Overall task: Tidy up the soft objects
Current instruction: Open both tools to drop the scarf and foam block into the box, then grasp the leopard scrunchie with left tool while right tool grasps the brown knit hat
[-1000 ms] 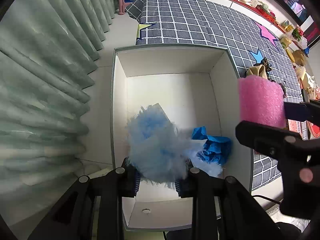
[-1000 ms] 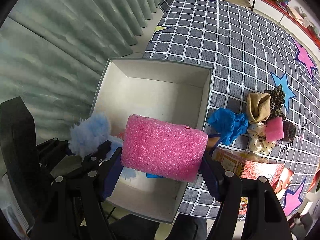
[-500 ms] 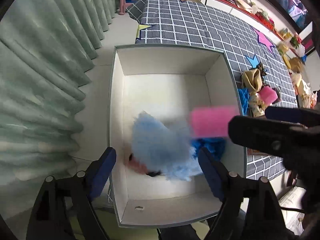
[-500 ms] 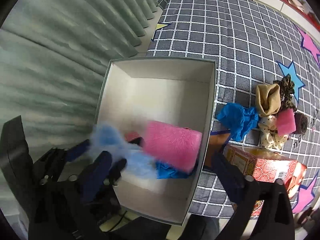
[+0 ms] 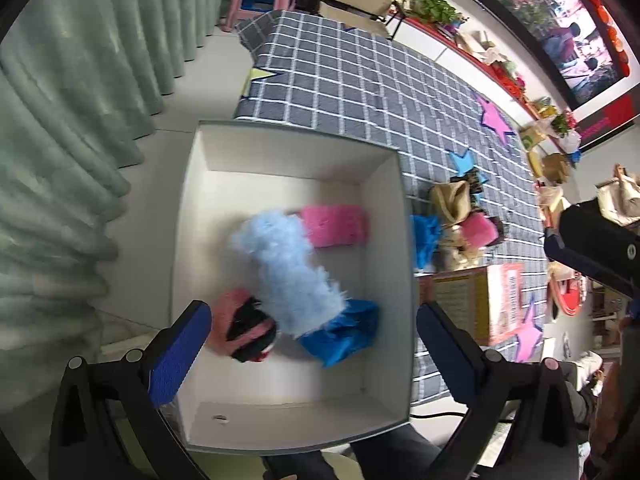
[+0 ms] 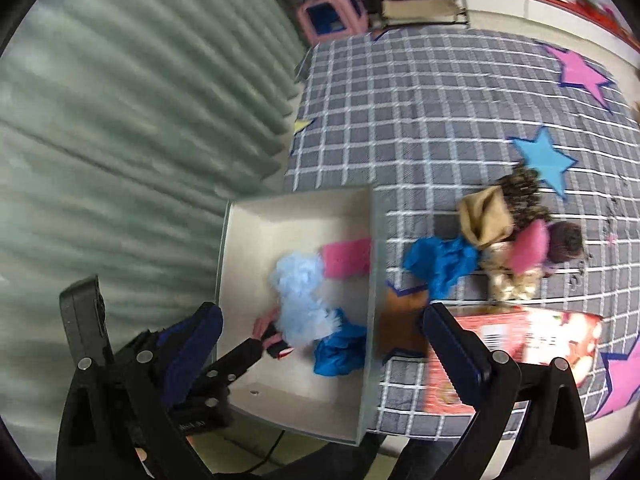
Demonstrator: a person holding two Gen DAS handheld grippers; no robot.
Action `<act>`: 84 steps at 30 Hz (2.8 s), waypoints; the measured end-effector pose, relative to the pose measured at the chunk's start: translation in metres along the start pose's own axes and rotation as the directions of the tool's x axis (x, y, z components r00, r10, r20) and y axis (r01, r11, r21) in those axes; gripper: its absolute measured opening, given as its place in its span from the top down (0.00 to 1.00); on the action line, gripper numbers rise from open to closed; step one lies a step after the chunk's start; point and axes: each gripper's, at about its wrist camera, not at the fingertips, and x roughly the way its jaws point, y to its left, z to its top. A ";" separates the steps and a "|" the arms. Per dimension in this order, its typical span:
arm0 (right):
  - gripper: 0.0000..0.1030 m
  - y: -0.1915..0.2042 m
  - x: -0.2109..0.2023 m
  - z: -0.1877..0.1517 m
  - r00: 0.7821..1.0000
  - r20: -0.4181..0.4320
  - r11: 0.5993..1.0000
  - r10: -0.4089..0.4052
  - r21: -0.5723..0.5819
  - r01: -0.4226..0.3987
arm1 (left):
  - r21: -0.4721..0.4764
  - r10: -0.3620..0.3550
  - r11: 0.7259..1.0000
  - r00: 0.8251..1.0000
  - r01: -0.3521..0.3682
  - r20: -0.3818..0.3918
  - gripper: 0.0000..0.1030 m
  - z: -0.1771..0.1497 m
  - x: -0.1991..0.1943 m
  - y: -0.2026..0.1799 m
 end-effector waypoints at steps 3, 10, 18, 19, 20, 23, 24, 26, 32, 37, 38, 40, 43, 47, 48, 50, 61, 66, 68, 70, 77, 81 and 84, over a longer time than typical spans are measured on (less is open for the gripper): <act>0.02 -0.031 -0.024 0.004 0.998 0.051 0.997 -0.035 0.065 0.031 | 0.015 -0.021 1.000 1.000 0.022 -0.018 0.01 0.008 0.000 -0.011; 0.02 -0.143 -0.050 -0.007 0.981 0.042 0.926 -0.190 0.339 0.165 | 0.118 0.002 0.993 0.999 0.003 -0.044 0.01 0.028 0.011 -0.056; 0.02 -0.234 -0.027 -0.025 0.961 -0.102 0.846 -0.256 0.457 0.274 | 0.211 0.069 0.976 0.994 -0.050 -0.083 0.01 0.050 0.035 -0.108; 0.02 -0.238 -0.020 -0.022 0.959 -0.116 0.850 -0.257 0.445 0.282 | 0.220 0.076 0.974 0.993 -0.055 -0.087 0.01 0.053 0.038 -0.114; 0.02 -0.241 -0.017 -0.021 0.957 -0.125 0.854 -0.261 0.433 0.289 | 0.226 0.083 0.972 0.992 -0.060 -0.091 0.01 0.055 0.040 -0.119; 0.02 -0.249 0.006 -0.008 0.945 -0.176 0.872 -0.276 0.368 0.323 | 0.236 0.103 0.969 0.989 -0.075 -0.107 0.01 0.062 0.050 -0.136; 0.02 -0.251 0.017 -0.001 0.943 -0.193 0.880 -0.272 0.347 0.325 | 0.240 0.112 0.967 0.987 -0.082 -0.113 0.01 0.065 0.054 -0.142; 0.02 -0.256 0.039 0.013 0.939 -0.230 0.896 -0.254 0.311 0.318 | 0.247 0.128 0.964 0.984 -0.095 -0.121 0.01 0.069 0.061 -0.153; 0.02 -0.277 0.105 0.043 0.904 -0.351 0.918 -0.244 0.216 0.332 | 0.272 0.181 0.953 0.972 -0.137 -0.147 0.01 0.092 0.089 -0.188; 0.02 -0.321 0.081 0.064 0.868 -0.238 0.832 -0.437 0.260 0.490 | 0.325 0.215 0.933 0.963 -0.153 -0.164 0.01 0.117 0.123 -0.228; 0.02 -0.333 0.068 0.067 0.862 -0.211 0.812 -0.461 0.292 0.506 | 0.336 0.215 0.930 0.961 -0.147 -0.173 0.01 0.120 0.130 -0.236; 0.02 -0.355 0.045 0.067 0.877 -0.177 0.797 -0.448 0.366 0.481 | 0.351 0.223 0.925 0.955 -0.143 -0.198 0.01 0.128 0.151 -0.252; 0.02 -0.376 0.025 0.060 0.909 -0.154 0.811 -0.388 0.411 0.416 | 0.368 0.247 0.918 0.937 -0.146 -0.246 0.01 0.139 0.187 -0.275; 0.02 -0.389 0.021 0.046 0.947 -0.150 0.838 -0.285 0.440 0.322 | 0.395 0.318 0.898 0.906 -0.193 -0.279 0.01 0.150 0.235 -0.293; 0.02 -0.390 0.022 0.042 0.955 -0.146 0.845 -0.260 0.445 0.298 | 0.397 0.326 0.896 0.901 -0.198 -0.287 0.01 0.151 0.242 -0.295; 0.02 -0.392 0.027 0.031 0.965 -0.141 0.860 -0.222 0.438 0.262 | 0.386 0.326 0.903 0.884 -0.186 -0.335 0.01 0.152 0.260 -0.295; 0.02 -0.364 0.083 0.064 0.948 -0.212 0.931 -0.238 0.229 0.285 | 0.369 0.398 0.894 0.825 -0.253 -0.400 0.01 0.154 0.309 -0.282; 0.01 -0.367 0.098 0.065 0.932 -0.233 0.936 -0.276 0.156 0.316 | 0.382 0.425 0.883 0.807 -0.272 -0.410 0.00 0.150 0.330 -0.276; 0.00 -0.369 0.100 0.065 0.931 -0.233 0.935 -0.283 0.151 0.322 | 0.354 0.394 0.901 0.819 -0.253 -0.418 0.00 0.150 0.332 -0.273; 0.00 -0.371 0.099 0.063 0.931 -0.233 0.932 -0.282 0.161 0.323 | 0.347 0.379 0.907 0.824 -0.240 -0.421 0.00 0.150 0.332 -0.265; 0.06 -0.357 0.117 0.080 0.926 -0.233 0.938 -0.297 0.109 0.328 | 0.342 0.361 0.916 0.798 -0.208 -0.483 0.03 0.138 0.334 -0.239; 0.55 -0.331 0.115 0.075 0.956 -0.190 0.966 -0.225 0.086 0.244 | 0.405 0.364 0.896 0.826 -0.183 -0.431 0.37 0.130 0.324 -0.256; 0.62 -0.332 0.111 0.075 0.962 -0.197 0.966 -0.189 0.140 0.219 | 0.424 0.327 0.895 0.846 -0.135 -0.421 0.70 0.126 0.314 -0.263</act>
